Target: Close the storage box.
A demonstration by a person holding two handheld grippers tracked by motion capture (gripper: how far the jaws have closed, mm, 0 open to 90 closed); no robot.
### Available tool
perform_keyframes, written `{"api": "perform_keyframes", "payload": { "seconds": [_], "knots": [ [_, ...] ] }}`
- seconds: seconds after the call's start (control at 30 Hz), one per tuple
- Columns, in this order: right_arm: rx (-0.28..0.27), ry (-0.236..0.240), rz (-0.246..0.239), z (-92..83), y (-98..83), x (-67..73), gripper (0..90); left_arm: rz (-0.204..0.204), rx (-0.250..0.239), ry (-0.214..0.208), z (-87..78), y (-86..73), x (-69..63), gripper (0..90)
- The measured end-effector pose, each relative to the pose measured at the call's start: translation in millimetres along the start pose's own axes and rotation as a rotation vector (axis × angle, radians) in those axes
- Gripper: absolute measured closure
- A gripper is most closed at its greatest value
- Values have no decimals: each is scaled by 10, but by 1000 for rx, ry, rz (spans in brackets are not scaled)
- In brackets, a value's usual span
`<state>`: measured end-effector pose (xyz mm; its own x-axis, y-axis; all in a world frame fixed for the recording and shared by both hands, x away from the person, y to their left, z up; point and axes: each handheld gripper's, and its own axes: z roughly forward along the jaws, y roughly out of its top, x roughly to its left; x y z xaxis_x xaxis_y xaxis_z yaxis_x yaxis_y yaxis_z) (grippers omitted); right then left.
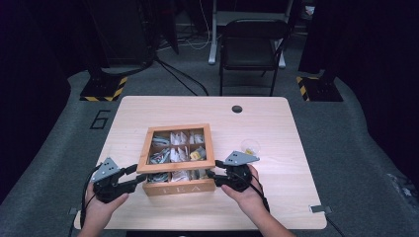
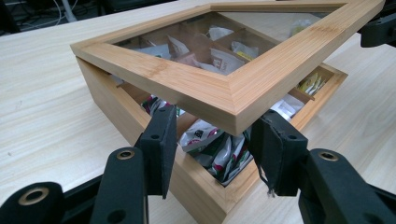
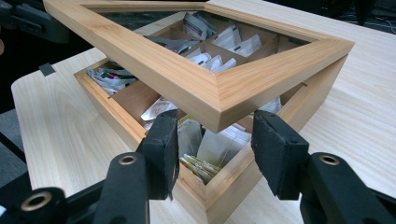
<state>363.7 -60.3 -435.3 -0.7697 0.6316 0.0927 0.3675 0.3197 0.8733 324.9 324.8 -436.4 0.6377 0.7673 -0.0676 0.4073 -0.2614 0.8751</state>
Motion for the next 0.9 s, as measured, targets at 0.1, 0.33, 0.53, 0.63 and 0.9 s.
{"api": "perform_keyframes", "payload": {
  "seconds": [0.1, 0.33, 0.53, 0.63, 0.9],
  "knots": [
    [9, -1, 4, 2, -21, 15, 505, -13, -5, 3, 16, -45, -15, 518],
    [30, 5, 6, 15, -89, 26, 505, -7, 13, -9, 69, -120, -39, 537],
    [36, 13, 6, 29, -128, 18, 505, -12, 6, -2, 86, -161, -58, 536],
    [40, 9, 4, 43, -146, 13, 504, -18, 7, -7, 89, -188, -63, 536],
    [57, 16, -4, 73, -191, 5, 499, -18, 24, -15, 97, -238, -76, 535]
  ]
}}
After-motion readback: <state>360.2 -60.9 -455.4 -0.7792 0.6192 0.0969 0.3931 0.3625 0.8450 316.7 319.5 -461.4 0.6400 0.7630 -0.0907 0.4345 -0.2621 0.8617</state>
